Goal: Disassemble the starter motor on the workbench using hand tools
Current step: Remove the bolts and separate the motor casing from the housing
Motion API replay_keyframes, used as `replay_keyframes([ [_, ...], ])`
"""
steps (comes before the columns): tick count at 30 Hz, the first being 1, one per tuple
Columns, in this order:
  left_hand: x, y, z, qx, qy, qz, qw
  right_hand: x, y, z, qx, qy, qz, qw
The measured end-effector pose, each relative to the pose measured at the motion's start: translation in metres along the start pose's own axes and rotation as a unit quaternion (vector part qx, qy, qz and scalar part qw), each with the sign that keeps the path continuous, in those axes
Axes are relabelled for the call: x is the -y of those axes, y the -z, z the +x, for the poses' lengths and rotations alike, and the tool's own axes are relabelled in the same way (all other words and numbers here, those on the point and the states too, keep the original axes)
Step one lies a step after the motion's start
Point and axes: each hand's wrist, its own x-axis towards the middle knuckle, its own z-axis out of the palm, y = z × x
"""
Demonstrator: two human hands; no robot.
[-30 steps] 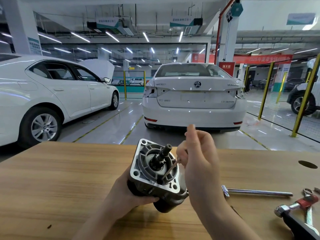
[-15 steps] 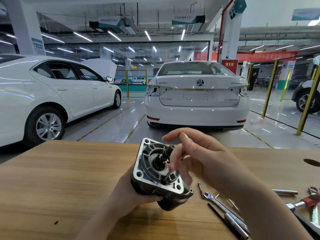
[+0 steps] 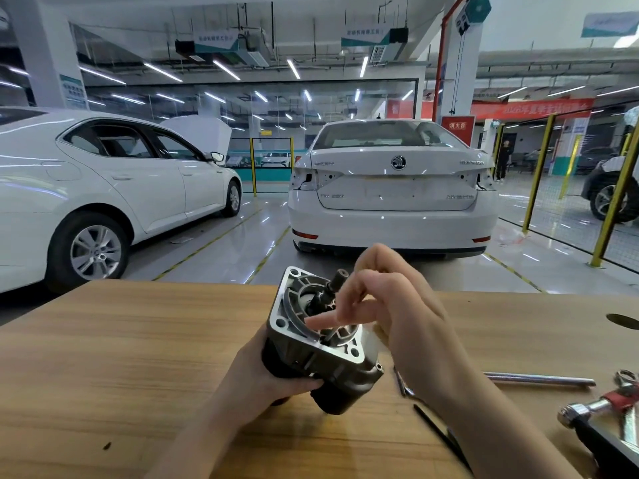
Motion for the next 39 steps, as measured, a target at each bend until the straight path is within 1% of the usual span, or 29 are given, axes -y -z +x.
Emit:
replay_keyframes([
  [3,-0.001,0.000,-0.001,0.003,0.001,0.000,1.000,-0.007,-0.006,0.000,-0.025,0.027,-0.020,0.999],
  [4,-0.002,0.000,-0.002,0.005,0.000,0.002,1.000,-0.010,-0.008,0.000,-0.037,0.035,-0.005,0.999],
  [6,-0.003,0.000,-0.002,0.007,-0.002,0.001,1.000,-0.015,-0.011,0.001,-0.069,0.036,0.079,0.994],
  [8,-0.002,0.001,-0.003,0.008,0.000,-0.001,1.000,-0.017,-0.011,0.002,-0.100,0.044,0.172,0.979],
  [10,-0.001,0.000,-0.003,0.001,0.001,0.000,1.000,-0.019,-0.012,0.003,-0.123,0.047,0.203,0.970],
  [13,0.000,-0.001,-0.003,-0.009,-0.007,0.003,1.000,-0.020,-0.013,0.005,-0.153,0.033,0.204,0.966],
  [18,-0.002,-0.001,-0.004,-0.005,-0.020,0.013,1.000,-0.013,-0.009,0.010,-0.178,-0.034,0.239,0.954],
  [21,-0.002,0.000,-0.004,0.001,-0.024,0.009,1.000,-0.014,-0.009,0.009,-0.223,-0.032,0.202,0.953],
  [24,-0.002,0.000,-0.004,0.003,-0.022,0.009,1.000,-0.012,-0.015,0.005,-0.234,0.005,0.133,0.963],
  [27,-0.002,0.000,-0.004,0.007,-0.019,0.008,1.000,-0.012,-0.015,0.004,-0.208,0.049,0.060,0.975],
  [29,-0.002,0.000,-0.004,0.007,-0.018,0.008,1.000,-0.010,-0.013,0.004,-0.176,0.063,0.006,0.982],
  [31,-0.002,0.000,-0.003,0.004,-0.019,0.004,1.000,-0.007,-0.009,0.005,-0.146,0.066,-0.024,0.987],
  [34,-0.002,0.000,-0.003,0.010,-0.019,0.000,1.000,-0.001,-0.003,0.006,-0.121,0.052,-0.044,0.990],
  [36,-0.002,0.000,-0.003,0.017,-0.020,0.000,1.000,0.001,-0.001,0.006,-0.106,0.026,-0.015,0.994],
  [39,-0.003,-0.001,-0.003,0.014,-0.022,-0.001,1.000,0.002,-0.001,0.005,-0.108,0.020,-0.017,0.994],
])
